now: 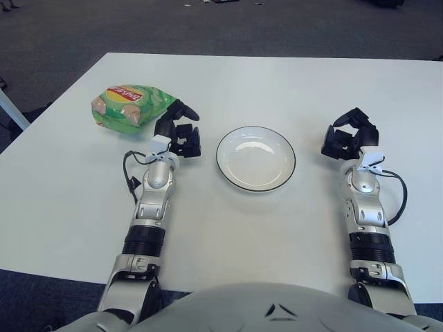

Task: Put the snack into the plate.

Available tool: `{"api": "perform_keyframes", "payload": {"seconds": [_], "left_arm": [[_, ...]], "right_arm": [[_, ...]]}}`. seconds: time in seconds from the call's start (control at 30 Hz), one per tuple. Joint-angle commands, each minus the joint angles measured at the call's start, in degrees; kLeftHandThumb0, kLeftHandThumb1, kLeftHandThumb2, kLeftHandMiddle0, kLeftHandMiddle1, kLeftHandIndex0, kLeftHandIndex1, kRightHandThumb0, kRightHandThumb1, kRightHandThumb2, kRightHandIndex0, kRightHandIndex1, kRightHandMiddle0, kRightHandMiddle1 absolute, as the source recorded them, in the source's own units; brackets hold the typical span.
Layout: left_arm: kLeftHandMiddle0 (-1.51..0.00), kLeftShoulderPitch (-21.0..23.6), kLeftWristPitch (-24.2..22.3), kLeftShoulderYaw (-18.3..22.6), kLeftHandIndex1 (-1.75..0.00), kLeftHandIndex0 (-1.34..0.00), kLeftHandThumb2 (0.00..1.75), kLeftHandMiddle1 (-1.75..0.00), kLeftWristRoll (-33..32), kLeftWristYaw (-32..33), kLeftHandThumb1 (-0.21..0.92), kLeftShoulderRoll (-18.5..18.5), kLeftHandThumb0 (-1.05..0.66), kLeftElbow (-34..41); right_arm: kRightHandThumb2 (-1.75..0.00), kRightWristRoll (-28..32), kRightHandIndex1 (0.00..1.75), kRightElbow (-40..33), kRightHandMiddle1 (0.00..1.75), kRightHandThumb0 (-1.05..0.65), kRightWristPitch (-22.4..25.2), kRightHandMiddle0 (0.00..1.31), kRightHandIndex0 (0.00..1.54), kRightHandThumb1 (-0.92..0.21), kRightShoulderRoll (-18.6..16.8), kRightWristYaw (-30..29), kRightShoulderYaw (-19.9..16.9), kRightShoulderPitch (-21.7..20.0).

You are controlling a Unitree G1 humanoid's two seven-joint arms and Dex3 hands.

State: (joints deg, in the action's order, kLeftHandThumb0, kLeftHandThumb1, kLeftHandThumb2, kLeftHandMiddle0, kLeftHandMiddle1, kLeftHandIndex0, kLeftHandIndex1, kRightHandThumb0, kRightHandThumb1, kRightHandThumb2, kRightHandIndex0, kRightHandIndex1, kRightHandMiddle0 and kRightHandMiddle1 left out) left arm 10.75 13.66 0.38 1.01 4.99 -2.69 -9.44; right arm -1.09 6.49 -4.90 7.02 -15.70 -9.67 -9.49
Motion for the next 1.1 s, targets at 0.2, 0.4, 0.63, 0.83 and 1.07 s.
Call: {"api": "perform_keyframes", "payload": {"seconds": [0.2,0.4,0.63,0.83,1.07], "left_arm": [[-1.39,-9.9,0.3,-0.9,-1.75,-0.69,1.43,-1.75,1.6,1.8,0.23,2.4,-0.52,-5.5],[-1.39,-10.9,0.7,-1.4,-1.75,-0.67,1.40,-1.75,4.5,3.4,0.25,1.8,-0.51,-2.5],[-1.39,-10.8,6.5,-4.5,-1.75,-0.72,1.47,-1.75,23.8,14.5,0.19,-4.9,-0.54,0.9],[-1.40,-10.9,6.2,-5.3,-1.75,-0.74,1.50,-1.75,35.5,19.5,0.18,-9.8,-0.55,6.4],[-1.40,-12.8,5.6,-4.2,-1.75,-0.74,1.50,-1.75,40.9,19.8,0.17,-13.8,-0.55,13.3]], "right_arm": [[-1.45,0.2,1.75,2.9,1.75,-0.53,1.1,0.70,1.31,-0.21,-3.8,0.0,0.6,7.5],[-1.45,0.5,1.75,3.0,1.75,-0.53,1.1,0.70,1.31,-0.21,-3.9,0.1,0.5,7.5],[-1.44,0.6,1.75,3.0,1.75,-0.53,1.1,0.70,1.32,-0.21,-4.0,0.1,0.5,7.4],[-1.44,0.2,1.75,2.9,1.75,-0.52,1.3,0.70,1.32,-0.21,-4.1,0.1,0.5,7.4],[-1.44,0.2,1.75,2.9,1.75,-0.53,1.3,0.70,1.31,-0.21,-4.2,0.2,0.5,7.3]]}}
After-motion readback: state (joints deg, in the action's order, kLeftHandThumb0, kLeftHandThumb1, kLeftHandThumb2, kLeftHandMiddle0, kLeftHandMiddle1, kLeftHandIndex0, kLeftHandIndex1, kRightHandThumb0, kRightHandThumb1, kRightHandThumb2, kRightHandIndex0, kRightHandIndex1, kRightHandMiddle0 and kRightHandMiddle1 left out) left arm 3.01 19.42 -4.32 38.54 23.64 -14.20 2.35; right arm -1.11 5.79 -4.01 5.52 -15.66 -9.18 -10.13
